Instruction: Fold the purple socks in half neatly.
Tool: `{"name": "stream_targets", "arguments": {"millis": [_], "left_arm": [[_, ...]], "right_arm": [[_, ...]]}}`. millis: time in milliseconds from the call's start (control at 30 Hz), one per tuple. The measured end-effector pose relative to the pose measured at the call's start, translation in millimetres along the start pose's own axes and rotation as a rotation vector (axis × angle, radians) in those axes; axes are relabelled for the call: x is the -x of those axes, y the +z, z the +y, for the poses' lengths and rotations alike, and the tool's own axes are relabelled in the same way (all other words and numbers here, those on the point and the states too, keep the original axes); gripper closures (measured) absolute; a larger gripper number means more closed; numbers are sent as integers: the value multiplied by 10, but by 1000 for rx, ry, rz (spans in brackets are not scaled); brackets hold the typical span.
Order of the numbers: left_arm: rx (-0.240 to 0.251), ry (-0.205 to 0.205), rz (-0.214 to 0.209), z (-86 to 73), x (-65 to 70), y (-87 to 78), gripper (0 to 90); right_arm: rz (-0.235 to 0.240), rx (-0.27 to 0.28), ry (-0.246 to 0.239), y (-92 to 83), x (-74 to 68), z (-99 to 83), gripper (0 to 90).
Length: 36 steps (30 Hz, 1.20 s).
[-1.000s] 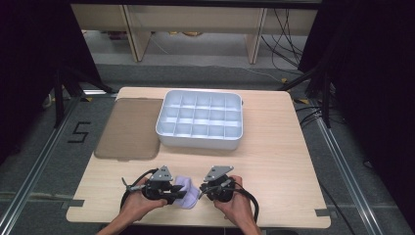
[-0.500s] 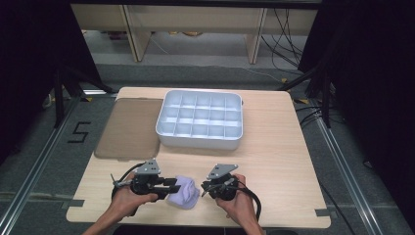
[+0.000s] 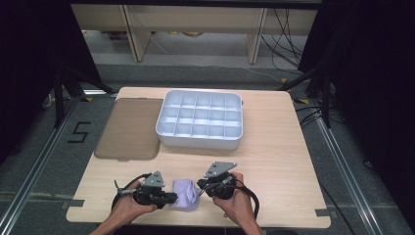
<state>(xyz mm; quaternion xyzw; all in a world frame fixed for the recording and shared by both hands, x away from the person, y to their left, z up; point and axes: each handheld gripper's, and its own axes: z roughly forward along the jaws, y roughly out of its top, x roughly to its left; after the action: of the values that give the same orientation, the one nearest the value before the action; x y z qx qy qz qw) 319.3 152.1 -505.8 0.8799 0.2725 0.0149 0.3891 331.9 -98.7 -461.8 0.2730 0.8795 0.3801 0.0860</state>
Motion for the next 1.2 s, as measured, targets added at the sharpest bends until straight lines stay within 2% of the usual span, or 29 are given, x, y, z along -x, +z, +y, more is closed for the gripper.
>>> {"name": "stream_targets", "arguments": {"millis": [33, 67, 100, 167, 267, 300, 367, 400, 500, 533, 567, 600, 633, 667, 733, 833, 933, 967, 1000, 1033, 1100, 1133, 1167, 1200], "left_arm": [[-1, 12, 3, -2, 13, 10, 839], [-1, 12, 3, -2, 13, 10, 841], [-3, -2, 3, -4, 27, 20, 843], [-4, 5, 6, 4, 13, 17, 847], [0, 3, 2, -2, 4, 18, 847], [0, 3, 4, -2, 5, 18, 846], [1, 3, 7, 0, 10, 21, 845], [1, 4, 8, 0, 11, 21, 844], [1, 0, 8, -4, 11, 19, 844], [1, -1, 8, -6, 12, 18, 843], [1, -1, 8, -6, 12, 18, 843], [0, -6, 10, -9, 16, 17, 843], [0, -6, 10, -9, 16, 17, 843], [2, -8, 11, -10, 17, 18, 843], [3, -10, 12, -9, 17, 21, 842], [0, -1, 13, -6, 19, 20, 842], [0, 1, 15, -3, 22, 20, 842], [-4, 6, 14, -1, 18, 15, 840], [3, 0, 17, 2, 22, 9, 839], [18, -12, 27, 18, 17, -20, 835], [35, -5, 30, 39, 3, -48, 834], [71, -17, 48, 94, -19, -104, 835], [71, -17, 48, 94, -19, -104, 836], [103, -3, 51, 165, -53, -142, 837]], "right_arm": [[16, 4, -24, 13, -2, 19, 873], [18, 28, -8, 41, -29, 30, 879], [30, 12, -14, 44, -38, 53, 885], [62, 8, -32, 107, -66, 98, 890], [66, 7, -22, 178, -111, 139, 892], [77, -6, -26, 204, -125, 165, 892], [84, 3, -44, 294, -159, 193, 892], [106, -30, -56, 343, -186, 200, 892], [101, -47, -62, 387, -210, 175, 892], [66, -87, -71, 396, -191, 138, 892], [66, -87, -71, 396, -191, 138, 892], [41, -125, -64, 373, -141, 79, 896], [41, -125, -64, 373, -141, 79, 896], [21, -135, -44, 329, -89, 9, 899], [24, -136, -29, 293, -57, -50, 899], [18, -151, -25, 280, -41, -96, 899], [16, -156, -41, 314, -34, -106, 899], [9, -161, -31, 310, -38, -108, 899], [11, -162, -5, 317, -58, -112, 899], [19, -159, -5, 320, -59, -107, 898], [21, -159, -5, 318, -62, -105, 898], [20, -151, -18, 321, -57, -101, 898], [20, -151, -18, 321, -57, -101, 898], [32, -149, -23, 313, -56, -94, 897]]}}
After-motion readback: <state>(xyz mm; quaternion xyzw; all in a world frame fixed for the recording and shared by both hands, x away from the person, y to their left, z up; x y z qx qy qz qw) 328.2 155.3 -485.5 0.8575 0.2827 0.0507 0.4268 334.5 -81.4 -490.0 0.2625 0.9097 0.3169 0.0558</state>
